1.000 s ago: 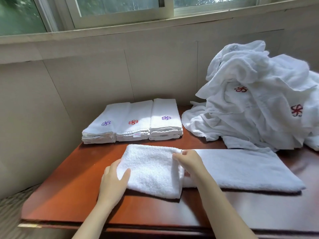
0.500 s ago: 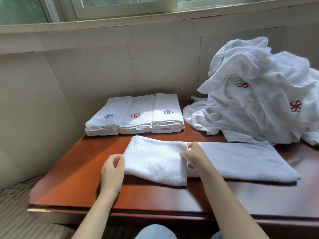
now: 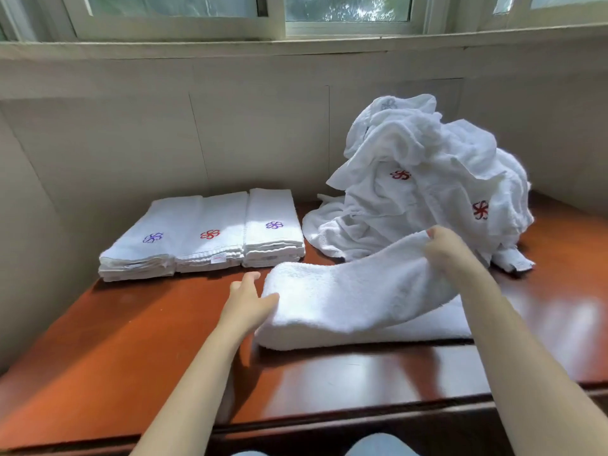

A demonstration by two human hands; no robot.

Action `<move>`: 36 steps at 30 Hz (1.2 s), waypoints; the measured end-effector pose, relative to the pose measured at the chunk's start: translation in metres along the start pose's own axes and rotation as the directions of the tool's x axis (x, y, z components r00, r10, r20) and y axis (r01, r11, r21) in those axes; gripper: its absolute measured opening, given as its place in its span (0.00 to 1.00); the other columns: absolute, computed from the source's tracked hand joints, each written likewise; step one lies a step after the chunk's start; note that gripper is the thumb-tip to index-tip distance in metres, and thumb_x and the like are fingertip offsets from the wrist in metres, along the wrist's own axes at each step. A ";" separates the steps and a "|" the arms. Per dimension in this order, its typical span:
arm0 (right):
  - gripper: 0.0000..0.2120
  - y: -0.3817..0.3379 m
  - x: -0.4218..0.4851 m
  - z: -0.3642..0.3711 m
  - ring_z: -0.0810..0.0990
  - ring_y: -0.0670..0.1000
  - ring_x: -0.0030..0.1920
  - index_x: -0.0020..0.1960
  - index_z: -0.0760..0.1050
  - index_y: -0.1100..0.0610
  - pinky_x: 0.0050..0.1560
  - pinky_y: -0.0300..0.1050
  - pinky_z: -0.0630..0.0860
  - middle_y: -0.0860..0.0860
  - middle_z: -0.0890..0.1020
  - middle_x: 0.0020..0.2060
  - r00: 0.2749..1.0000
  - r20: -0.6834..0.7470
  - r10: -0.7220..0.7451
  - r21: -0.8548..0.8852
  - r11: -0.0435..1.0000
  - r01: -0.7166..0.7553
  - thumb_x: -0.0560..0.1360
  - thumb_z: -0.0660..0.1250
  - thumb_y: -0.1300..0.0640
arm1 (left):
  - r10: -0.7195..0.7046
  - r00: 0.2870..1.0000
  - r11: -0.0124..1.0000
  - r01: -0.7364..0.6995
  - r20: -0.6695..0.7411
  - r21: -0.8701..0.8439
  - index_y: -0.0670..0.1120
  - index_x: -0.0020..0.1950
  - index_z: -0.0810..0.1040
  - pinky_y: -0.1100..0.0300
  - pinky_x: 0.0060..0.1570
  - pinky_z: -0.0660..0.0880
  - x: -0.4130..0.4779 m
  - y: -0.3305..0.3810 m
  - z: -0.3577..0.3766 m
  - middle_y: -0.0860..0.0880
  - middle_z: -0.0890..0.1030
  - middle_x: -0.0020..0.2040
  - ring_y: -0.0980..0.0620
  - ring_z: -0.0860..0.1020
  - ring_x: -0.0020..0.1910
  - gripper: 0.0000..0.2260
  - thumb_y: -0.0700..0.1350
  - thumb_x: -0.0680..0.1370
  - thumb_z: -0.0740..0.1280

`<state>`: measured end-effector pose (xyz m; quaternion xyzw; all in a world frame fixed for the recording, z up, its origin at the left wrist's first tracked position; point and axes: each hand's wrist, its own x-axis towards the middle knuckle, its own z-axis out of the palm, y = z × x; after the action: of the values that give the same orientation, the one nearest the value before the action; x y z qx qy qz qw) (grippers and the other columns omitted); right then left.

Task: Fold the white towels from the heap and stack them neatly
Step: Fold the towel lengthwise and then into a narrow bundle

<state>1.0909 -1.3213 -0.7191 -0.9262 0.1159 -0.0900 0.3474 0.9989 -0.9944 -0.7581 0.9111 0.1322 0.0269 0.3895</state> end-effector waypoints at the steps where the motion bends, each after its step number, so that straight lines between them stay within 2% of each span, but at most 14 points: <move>1: 0.18 0.018 0.003 -0.004 0.71 0.62 0.64 0.65 0.69 0.64 0.59 0.49 0.69 0.63 0.74 0.62 0.998 0.009 0.058 -0.092 0.994 -0.057 0.75 0.57 0.67 | -0.036 0.998 0.999 0.038 0.052 -0.025 0.48 0.74 0.61 0.57 0.61 0.67 0.001 0.007 0.012 0.44 0.63 0.71 0.44 0.69 0.66 0.28 0.49 0.76 0.66; 3: 0.20 0.053 -0.001 0.000 0.70 0.62 0.66 0.69 0.65 0.66 0.62 0.49 0.67 0.64 0.71 0.66 0.988 0.045 0.148 -0.217 0.967 -0.135 0.77 0.56 0.65 | -0.096 0.990 0.985 0.109 0.106 -0.131 0.46 0.75 0.58 0.56 0.64 0.66 0.000 0.015 0.036 0.42 0.65 0.71 0.43 0.67 0.68 0.32 0.48 0.75 0.68; 7: 0.18 0.081 -0.007 0.013 0.72 0.63 0.63 0.67 0.63 0.66 0.56 0.47 0.68 0.66 0.73 0.63 0.991 0.037 0.129 -0.178 0.977 -0.120 0.77 0.55 0.66 | -0.199 0.980 0.977 0.199 0.006 -0.080 0.43 0.73 0.57 0.54 0.61 0.67 0.001 0.021 0.054 0.40 0.69 0.69 0.41 0.68 0.68 0.37 0.52 0.72 0.71; 9: 0.17 0.079 -0.004 0.010 0.73 0.62 0.61 0.66 0.65 0.67 0.55 0.46 0.68 0.66 0.73 0.62 0.990 0.044 0.132 -0.125 0.984 -0.125 0.78 0.54 0.67 | -0.250 0.967 0.961 0.253 0.037 -0.109 0.41 0.72 0.57 0.55 0.58 0.68 0.005 0.022 0.049 0.41 0.71 0.68 0.41 0.71 0.65 0.38 0.54 0.71 0.72; 12: 0.15 0.082 -0.002 -0.002 0.77 0.55 0.45 0.57 0.74 0.68 0.41 0.43 0.71 0.61 0.79 0.50 0.983 0.112 0.144 0.097 0.983 -0.156 0.75 0.54 0.71 | -0.225 0.958 0.927 0.266 0.176 -0.264 0.38 0.67 0.69 0.54 0.59 0.73 0.009 0.015 0.040 0.42 0.77 0.61 0.42 0.77 0.59 0.40 0.57 0.62 0.75; 14: 0.14 0.085 -0.003 -0.015 0.76 0.51 0.37 0.54 0.77 0.68 0.37 0.40 0.70 0.56 0.79 0.39 0.974 0.157 0.162 0.233 0.952 -0.196 0.75 0.55 0.72 | -0.164 0.943 0.882 0.271 0.289 -0.385 0.39 0.61 0.77 0.58 0.48 0.78 0.009 0.013 0.035 0.43 0.84 0.51 0.46 0.83 0.48 0.32 0.52 0.61 0.78; 16: 0.13 0.087 -0.004 -0.022 0.75 0.51 0.37 0.53 0.76 0.68 0.37 0.40 0.69 0.54 0.77 0.38 0.981 0.139 0.137 0.185 0.969 -0.162 0.75 0.56 0.72 | -0.110 0.926 0.867 0.267 0.362 -0.420 0.39 0.54 0.81 0.65 0.34 0.76 0.007 0.013 0.032 0.46 0.86 0.41 0.51 0.84 0.38 0.23 0.49 0.65 0.79; 17: 0.12 0.088 -0.004 -0.021 0.74 0.51 0.38 0.53 0.76 0.68 0.38 0.41 0.68 0.54 0.77 0.39 0.987 0.113 0.111 0.139 0.982 -0.127 0.75 0.57 0.71 | -0.104 0.924 0.866 0.265 0.368 -0.423 0.40 0.52 0.82 0.65 0.31 0.75 0.005 0.014 0.031 0.46 0.86 0.40 0.51 0.84 0.36 0.22 0.50 0.64 0.79; 19: 0.11 0.090 -0.007 -0.013 0.77 0.55 0.44 0.54 0.76 0.68 0.43 0.44 0.69 0.57 0.79 0.43 0.996 0.068 0.055 0.064 0.996 -0.060 0.76 0.59 0.69 | -0.128 0.933 0.865 0.271 0.337 -0.422 0.39 0.52 0.81 0.62 0.35 0.75 0.004 0.014 0.031 0.44 0.85 0.40 0.48 0.84 0.38 0.24 0.51 0.62 0.80; 22: 0.12 0.095 -0.007 -0.002 0.76 0.60 0.57 0.60 0.75 0.62 0.54 0.46 0.68 0.58 0.80 0.54 1.000 0.023 0.014 -0.067 0.998 -0.012 0.78 0.60 0.63 | -0.181 0.952 0.906 0.259 0.245 -0.334 0.37 0.53 0.80 0.58 0.39 0.74 0.004 0.012 0.031 0.41 0.84 0.43 0.44 0.82 0.42 0.21 0.50 0.69 0.76; 26: 0.14 0.096 -0.002 -0.005 0.74 0.57 0.60 0.63 0.73 0.61 0.55 0.43 0.66 0.57 0.78 0.58 0.999 -0.001 -0.038 -0.062 0.997 0.037 0.78 0.61 0.62 | -0.206 0.961 0.938 0.248 0.185 -0.242 0.39 0.71 0.66 0.54 0.42 0.75 0.002 0.008 0.027 0.42 0.76 0.61 0.42 0.78 0.52 0.33 0.53 0.72 0.73; 29: 0.14 0.093 0.003 -0.010 0.74 0.54 0.59 0.63 0.73 0.61 0.53 0.39 0.64 0.56 0.78 0.58 0.996 -0.044 -0.083 0.009 0.996 0.084 0.78 0.60 0.62 | -0.193 0.967 0.960 0.221 0.168 -0.169 0.42 0.77 0.55 0.57 0.37 0.73 -0.001 0.007 0.027 0.44 0.71 0.63 0.43 0.78 0.49 0.38 0.55 0.75 0.69; 33: 0.17 0.096 -0.003 0.000 0.72 0.60 0.63 0.67 0.67 0.60 0.58 0.47 0.67 0.60 0.74 0.63 0.999 0.047 -0.022 -0.255 0.966 0.033 0.80 0.59 0.58 | -0.169 0.977 0.984 0.176 0.132 -0.038 0.42 0.77 0.53 0.53 0.53 0.72 -0.007 0.008 0.030 0.41 0.68 0.71 0.40 0.73 0.63 0.40 0.56 0.74 0.70; 36: 0.21 0.085 -0.021 0.006 0.71 0.62 0.60 0.70 0.61 0.56 0.57 0.53 0.69 0.59 0.69 0.61 0.995 -0.074 -0.066 -0.532 0.847 0.017 0.78 0.59 0.61 | -0.170 0.968 0.974 0.194 0.185 -0.121 0.43 0.75 0.57 0.52 0.55 0.73 -0.011 0.011 0.030 0.41 0.72 0.67 0.41 0.75 0.60 0.44 0.54 0.67 0.75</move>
<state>1.0592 -1.3740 -0.7817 -0.9834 0.1315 -0.1034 0.0706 0.9949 -1.0257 -0.7709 0.8649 0.1788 -0.0794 0.4623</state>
